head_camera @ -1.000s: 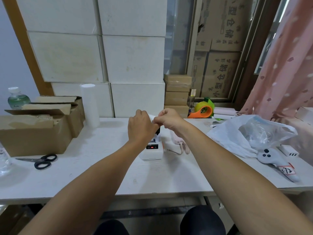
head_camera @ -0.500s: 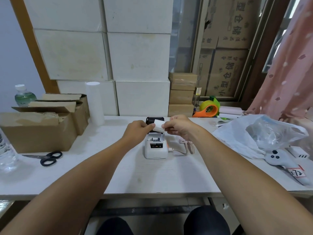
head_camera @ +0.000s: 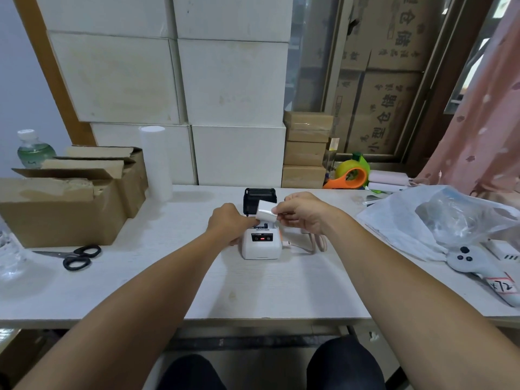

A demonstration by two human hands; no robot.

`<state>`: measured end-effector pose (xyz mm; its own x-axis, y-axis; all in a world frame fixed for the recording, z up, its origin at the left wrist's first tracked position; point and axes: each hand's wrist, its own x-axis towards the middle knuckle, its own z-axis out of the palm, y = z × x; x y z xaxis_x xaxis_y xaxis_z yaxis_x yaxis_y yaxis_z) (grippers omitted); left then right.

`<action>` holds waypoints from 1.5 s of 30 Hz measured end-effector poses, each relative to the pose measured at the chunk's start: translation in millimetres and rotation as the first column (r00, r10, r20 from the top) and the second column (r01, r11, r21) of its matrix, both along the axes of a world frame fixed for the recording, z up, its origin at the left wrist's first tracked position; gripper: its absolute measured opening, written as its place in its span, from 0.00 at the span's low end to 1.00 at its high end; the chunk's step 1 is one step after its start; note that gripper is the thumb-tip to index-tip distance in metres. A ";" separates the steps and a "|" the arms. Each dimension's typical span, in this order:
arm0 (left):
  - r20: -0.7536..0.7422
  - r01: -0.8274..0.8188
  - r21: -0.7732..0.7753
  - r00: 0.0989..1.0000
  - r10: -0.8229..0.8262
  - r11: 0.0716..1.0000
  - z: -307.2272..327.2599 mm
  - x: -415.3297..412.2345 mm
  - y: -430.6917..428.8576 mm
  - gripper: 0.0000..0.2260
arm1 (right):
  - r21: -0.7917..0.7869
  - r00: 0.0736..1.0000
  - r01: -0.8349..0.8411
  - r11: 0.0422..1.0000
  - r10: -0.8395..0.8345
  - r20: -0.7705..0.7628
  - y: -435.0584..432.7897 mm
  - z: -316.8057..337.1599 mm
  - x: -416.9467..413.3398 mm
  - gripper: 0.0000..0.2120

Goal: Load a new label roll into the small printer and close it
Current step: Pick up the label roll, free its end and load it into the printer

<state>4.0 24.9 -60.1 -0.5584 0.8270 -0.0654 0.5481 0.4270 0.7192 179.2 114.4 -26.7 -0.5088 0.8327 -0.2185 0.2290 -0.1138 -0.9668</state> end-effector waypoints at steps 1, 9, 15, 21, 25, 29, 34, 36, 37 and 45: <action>0.012 0.001 0.003 1.000 -0.001 1.000 -0.5 0.0 0.3 0.20 | -0.010 1.000 0.000 1.000 0.000 -0.003 1.0 -2.1 0.7 0.17; -0.073 0.020 -0.015 0.997 -0.021 1.000 6.3 4.4 0.0 0.14 | -0.022 1.000 -0.027 0.999 0.027 0.013 1.7 -6.6 0.5 0.16; -0.031 0.006 -0.004 0.999 -0.006 1.000 7.8 6.8 -0.3 0.09 | 0.003 0.998 -0.060 0.998 0.060 0.025 -0.2 -4.6 -3.1 0.19; 0.061 -0.020 -0.003 0.998 0.020 1.000 4.0 0.8 -0.3 0.05 | 0.060 0.972 -0.120 0.991 0.105 0.213 -1.9 -4.1 -0.8 0.19; 0.053 -0.027 0.007 0.998 0.027 1.000 5.1 4.6 -1.6 0.04 | 0.070 0.961 -0.131 0.989 0.110 0.254 -2.5 -5.5 -0.9 0.14; 0.084 -0.046 0.014 0.996 0.044 0.999 5.8 5.6 -4.2 0.04 | 0.171 0.928 -0.207 0.963 0.138 0.346 -6.9 -2.4 -3.0 0.12; 0.113 -0.058 0.023 0.992 0.055 0.998 3.3 4.5 -4.2 0.03 | 0.245 0.912 -0.259 0.934 0.153 0.380 -7.2 -2.0 -6.2 0.13; 0.132 -0.060 0.025 0.990 0.057 0.998 2.1 3.8 -4.3 0.03 | 0.234 0.910 -0.270 0.934 0.168 0.380 -6.2 -2.3 -6.2 0.15; 0.137 -0.062 0.025 0.989 0.058 0.998 1.8 3.9 -4.5 0.03 | 0.222 0.907 -0.272 0.936 0.172 0.384 -6.3 -2.0 -6.2 0.16; 0.108 -0.071 0.026 0.992 0.068 0.997 3.7 8.1 -5.8 0.06 | 0.217 0.911 -0.253 0.943 0.157 0.382 -6.9 -4.1 -5.8 0.10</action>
<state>12.1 19.2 -56.4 -0.6058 0.7888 -0.1040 0.4368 0.4390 0.7852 173.4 107.5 -30.8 -0.6030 0.7696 -0.2101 0.5526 0.2130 -0.8058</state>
